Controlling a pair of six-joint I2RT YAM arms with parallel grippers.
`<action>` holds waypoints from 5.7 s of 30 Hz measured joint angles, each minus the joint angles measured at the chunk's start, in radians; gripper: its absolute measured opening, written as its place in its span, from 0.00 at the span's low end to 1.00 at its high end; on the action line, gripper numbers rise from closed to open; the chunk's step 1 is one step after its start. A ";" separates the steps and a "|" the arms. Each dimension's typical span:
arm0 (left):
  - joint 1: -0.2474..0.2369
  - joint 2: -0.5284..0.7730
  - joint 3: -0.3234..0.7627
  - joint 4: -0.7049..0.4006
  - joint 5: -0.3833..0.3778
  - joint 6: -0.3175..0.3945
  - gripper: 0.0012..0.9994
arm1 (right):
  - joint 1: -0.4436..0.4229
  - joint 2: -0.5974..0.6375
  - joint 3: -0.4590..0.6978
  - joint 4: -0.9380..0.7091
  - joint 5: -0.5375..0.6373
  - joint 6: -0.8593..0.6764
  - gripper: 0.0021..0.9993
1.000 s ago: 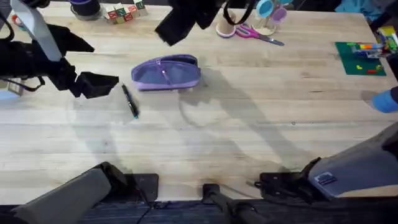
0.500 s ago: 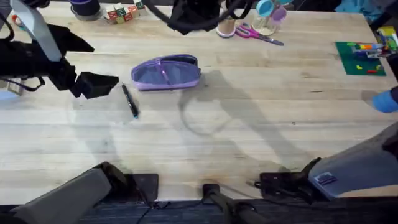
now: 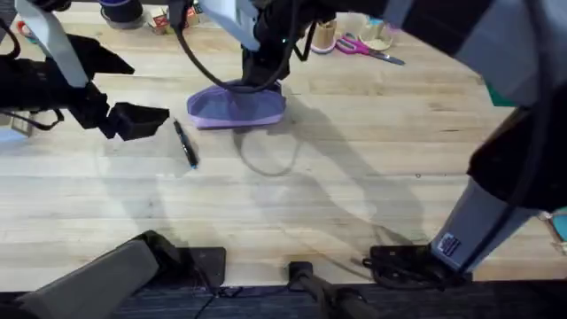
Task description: Unzip the bag, pick up the pens from the table one at a time and place them inside, then zip the bag closed.
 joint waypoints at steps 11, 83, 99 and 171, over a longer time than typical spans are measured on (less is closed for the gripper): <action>0.000 0.000 0.000 0.000 0.000 0.000 0.99 | 0.010 0.032 0.000 0.041 -0.001 -0.025 0.03; 0.004 -0.030 0.000 -0.046 -0.142 -0.523 1.00 | 0.023 -0.220 -0.004 0.025 0.182 0.493 1.00; 0.004 -0.116 0.000 -0.154 -0.330 -1.163 0.99 | -0.031 -0.230 -0.004 -0.001 0.249 0.541 1.00; -0.443 0.137 -0.281 0.339 -0.721 -1.485 0.18 | -0.123 -0.268 -0.004 -0.004 0.252 0.545 1.00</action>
